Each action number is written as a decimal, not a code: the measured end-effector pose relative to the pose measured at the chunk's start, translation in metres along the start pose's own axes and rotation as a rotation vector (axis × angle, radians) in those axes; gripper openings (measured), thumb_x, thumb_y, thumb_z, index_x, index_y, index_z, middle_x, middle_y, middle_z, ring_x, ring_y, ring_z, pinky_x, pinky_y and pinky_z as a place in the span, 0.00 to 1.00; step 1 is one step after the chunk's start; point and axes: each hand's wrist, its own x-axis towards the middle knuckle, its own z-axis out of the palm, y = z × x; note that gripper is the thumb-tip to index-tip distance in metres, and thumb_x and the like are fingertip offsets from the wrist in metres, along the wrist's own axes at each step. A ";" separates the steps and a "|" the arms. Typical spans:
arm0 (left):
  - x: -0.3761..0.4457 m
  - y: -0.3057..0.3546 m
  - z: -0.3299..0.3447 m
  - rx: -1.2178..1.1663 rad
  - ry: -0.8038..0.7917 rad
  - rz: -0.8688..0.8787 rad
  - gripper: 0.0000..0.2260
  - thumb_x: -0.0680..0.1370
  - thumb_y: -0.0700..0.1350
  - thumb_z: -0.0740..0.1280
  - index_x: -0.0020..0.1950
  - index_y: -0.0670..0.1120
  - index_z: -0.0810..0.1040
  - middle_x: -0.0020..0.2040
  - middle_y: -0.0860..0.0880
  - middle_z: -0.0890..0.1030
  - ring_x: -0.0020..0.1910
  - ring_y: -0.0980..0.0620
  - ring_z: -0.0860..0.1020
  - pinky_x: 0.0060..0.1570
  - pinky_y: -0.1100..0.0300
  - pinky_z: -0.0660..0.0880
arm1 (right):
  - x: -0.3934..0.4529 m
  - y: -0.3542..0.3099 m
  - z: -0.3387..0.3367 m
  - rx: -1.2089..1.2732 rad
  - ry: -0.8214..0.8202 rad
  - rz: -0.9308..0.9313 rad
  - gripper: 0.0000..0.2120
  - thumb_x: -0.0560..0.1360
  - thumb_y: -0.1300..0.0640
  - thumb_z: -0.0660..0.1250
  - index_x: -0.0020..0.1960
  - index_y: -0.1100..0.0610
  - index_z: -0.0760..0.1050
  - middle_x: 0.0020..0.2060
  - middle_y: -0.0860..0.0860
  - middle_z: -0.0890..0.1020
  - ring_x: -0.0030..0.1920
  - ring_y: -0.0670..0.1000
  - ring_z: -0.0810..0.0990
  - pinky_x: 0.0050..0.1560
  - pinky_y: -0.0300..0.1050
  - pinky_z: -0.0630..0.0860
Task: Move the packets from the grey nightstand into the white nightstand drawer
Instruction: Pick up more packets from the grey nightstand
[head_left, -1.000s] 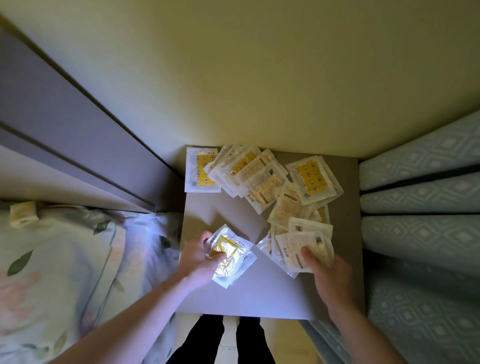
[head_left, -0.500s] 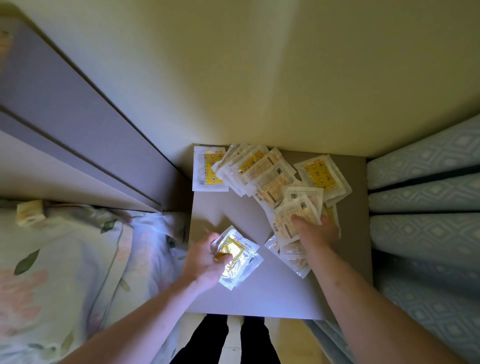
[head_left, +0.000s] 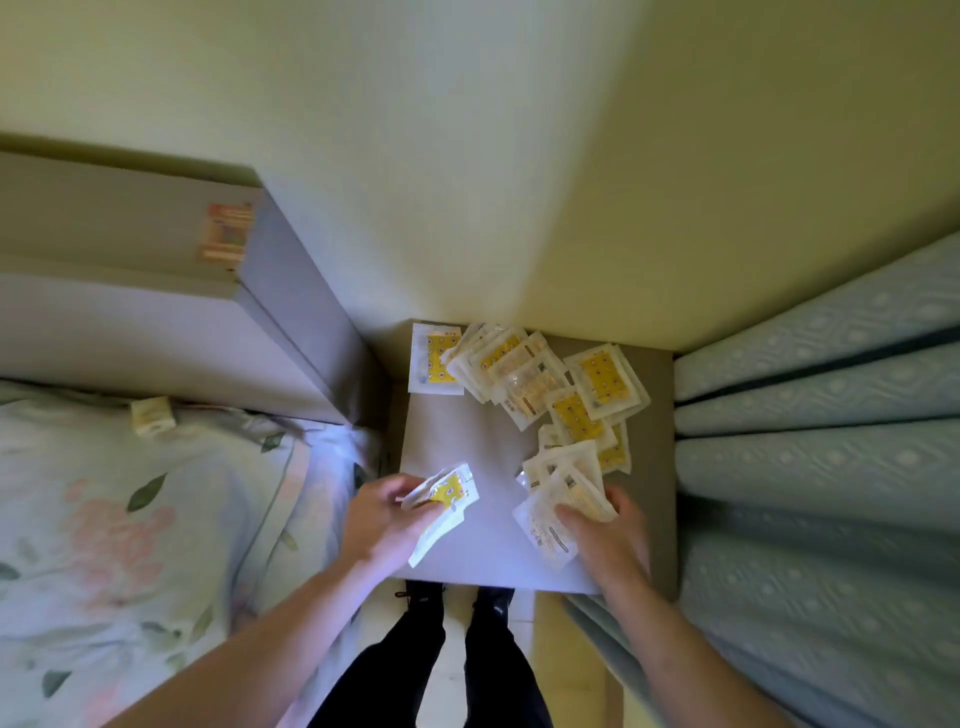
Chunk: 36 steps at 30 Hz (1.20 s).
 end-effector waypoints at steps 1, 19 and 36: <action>-0.011 0.008 -0.008 0.010 -0.011 0.026 0.07 0.66 0.47 0.80 0.41 0.50 0.86 0.36 0.54 0.85 0.35 0.55 0.82 0.35 0.62 0.75 | -0.015 -0.002 -0.007 -0.018 0.001 -0.014 0.17 0.69 0.58 0.79 0.54 0.49 0.78 0.44 0.45 0.85 0.43 0.46 0.83 0.36 0.40 0.75; -0.222 0.069 -0.061 0.060 0.037 0.308 0.07 0.68 0.45 0.73 0.39 0.57 0.79 0.30 0.55 0.77 0.31 0.57 0.73 0.32 0.65 0.69 | -0.168 -0.022 -0.110 -0.182 -0.148 -0.304 0.07 0.64 0.53 0.76 0.41 0.51 0.82 0.35 0.47 0.86 0.39 0.52 0.86 0.42 0.56 0.84; -0.419 -0.033 -0.074 -0.030 0.442 0.149 0.07 0.72 0.49 0.77 0.44 0.58 0.80 0.39 0.60 0.84 0.37 0.60 0.81 0.37 0.62 0.76 | -0.259 0.019 -0.118 -0.421 -0.607 -0.742 0.09 0.70 0.56 0.77 0.47 0.46 0.83 0.42 0.43 0.87 0.44 0.44 0.86 0.45 0.50 0.85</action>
